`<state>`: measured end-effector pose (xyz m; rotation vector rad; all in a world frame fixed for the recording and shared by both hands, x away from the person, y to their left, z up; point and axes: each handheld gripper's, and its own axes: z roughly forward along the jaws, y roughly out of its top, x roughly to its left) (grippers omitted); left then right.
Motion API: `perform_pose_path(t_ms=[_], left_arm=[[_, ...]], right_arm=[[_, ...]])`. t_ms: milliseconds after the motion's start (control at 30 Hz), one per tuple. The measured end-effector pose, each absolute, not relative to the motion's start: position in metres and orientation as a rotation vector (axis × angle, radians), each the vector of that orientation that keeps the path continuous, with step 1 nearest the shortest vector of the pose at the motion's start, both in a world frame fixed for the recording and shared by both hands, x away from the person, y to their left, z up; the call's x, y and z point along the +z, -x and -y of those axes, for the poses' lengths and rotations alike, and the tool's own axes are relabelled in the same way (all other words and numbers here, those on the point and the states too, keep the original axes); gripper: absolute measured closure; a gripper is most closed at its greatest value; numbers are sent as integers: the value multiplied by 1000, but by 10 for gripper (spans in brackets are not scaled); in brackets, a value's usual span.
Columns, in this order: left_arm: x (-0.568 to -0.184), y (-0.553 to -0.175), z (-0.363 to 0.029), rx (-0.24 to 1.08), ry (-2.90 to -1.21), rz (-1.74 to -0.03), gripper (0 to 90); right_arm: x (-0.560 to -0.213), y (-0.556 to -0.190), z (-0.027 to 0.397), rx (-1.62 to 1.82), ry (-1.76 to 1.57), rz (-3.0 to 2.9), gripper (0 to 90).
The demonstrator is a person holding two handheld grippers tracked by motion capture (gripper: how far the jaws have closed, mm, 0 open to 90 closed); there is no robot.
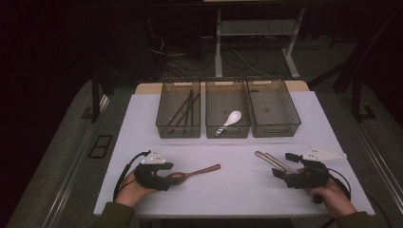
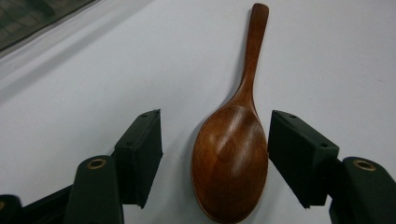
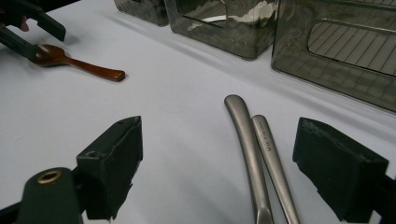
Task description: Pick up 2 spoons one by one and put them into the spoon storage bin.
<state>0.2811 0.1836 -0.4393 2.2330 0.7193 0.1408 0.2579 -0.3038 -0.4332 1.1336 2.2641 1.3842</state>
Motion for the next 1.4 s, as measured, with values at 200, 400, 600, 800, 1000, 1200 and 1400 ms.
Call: perform_pose_path(t_ms=[200, 400, 600, 800, 1000, 1200, 1400], left_arm=[[-442, -281, -181, 127, -2267, -694, 369], [-443, -281, -180, 118, -2282, -687, 403], [-443, -279, -178, 116, -2310, -664, 451], [-442, -277, -176, 98, -2335, -609, 556], [-441, -274, -173, 76, -2349, -566, 654], [-440, -273, -170, 94, -2390, -528, 721], [-438, -271, -167, 135, -2422, -511, 771]], right_arm=[[-433, -258, 304, 1387, -1134, -2263, 156], [-433, -258, 304, 1389, -1135, -2263, 156], [-433, -258, 304, 1388, -1135, -2263, 156], [-433, -258, 304, 1387, -1134, -2263, 156], [-433, -258, 304, 1387, -1133, -2262, 156], [-433, -258, 304, 1387, -1132, -2264, 156], [-433, -258, 304, 1386, -1134, -2265, 156]])
